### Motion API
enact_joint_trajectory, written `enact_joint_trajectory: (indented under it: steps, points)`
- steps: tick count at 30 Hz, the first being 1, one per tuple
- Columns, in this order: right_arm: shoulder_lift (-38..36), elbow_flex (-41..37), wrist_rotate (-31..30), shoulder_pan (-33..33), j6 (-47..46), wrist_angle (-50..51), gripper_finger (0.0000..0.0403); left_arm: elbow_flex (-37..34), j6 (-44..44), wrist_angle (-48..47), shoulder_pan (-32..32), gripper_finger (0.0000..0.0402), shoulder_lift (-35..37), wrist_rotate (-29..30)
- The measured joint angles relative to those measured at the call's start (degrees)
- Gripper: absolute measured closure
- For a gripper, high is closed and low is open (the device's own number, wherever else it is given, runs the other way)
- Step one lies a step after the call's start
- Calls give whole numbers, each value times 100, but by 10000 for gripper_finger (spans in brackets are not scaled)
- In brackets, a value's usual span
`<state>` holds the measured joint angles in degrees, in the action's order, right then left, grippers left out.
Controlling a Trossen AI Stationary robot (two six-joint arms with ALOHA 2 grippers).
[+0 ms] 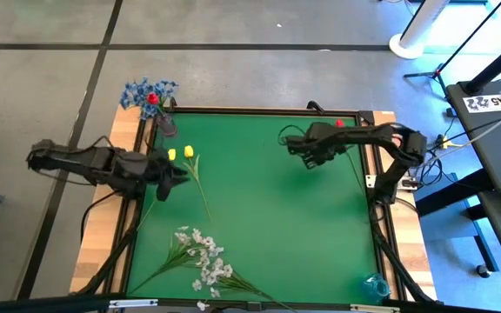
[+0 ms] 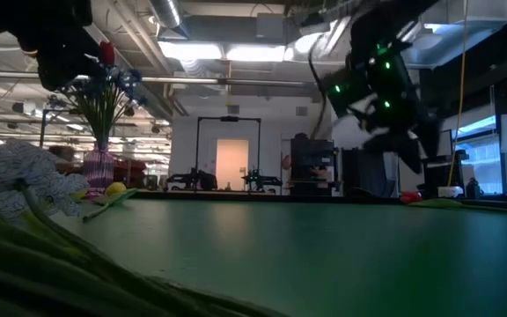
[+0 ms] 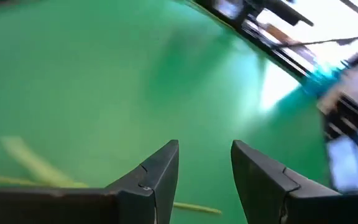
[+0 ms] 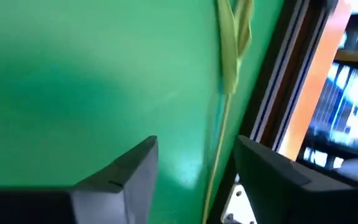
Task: Sort flowers into vase by color
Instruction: Put the red flower into the purple vase
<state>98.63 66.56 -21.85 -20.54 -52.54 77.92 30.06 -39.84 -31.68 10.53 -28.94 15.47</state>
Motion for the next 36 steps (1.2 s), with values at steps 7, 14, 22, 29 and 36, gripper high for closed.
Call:
enact_joint_trajectory:
  steps: [7, 14, 22, 29, 36]
  points:
    - [-2, -267, 414, -909, 300, 291, 225, -695, 192, 1530, 1022, 259, -302, 5]
    - [26, -262, 619, -1597, 696, 82, 224, -1273, 778, 3187, 1454, 259, -711, 33]
    - [28, -221, 1138, -1848, 616, -1252, 224, -1399, 1335, 3989, 1724, 259, -1462, -3]
    - [26, -284, 641, -1870, 213, -715, 224, -1399, 1329, 4097, 1806, 259, -1969, 13]
    - [13, -890, 670, -582, -485, -739, 223, -1399, 1343, 4386, 2423, 259, -2546, 552]
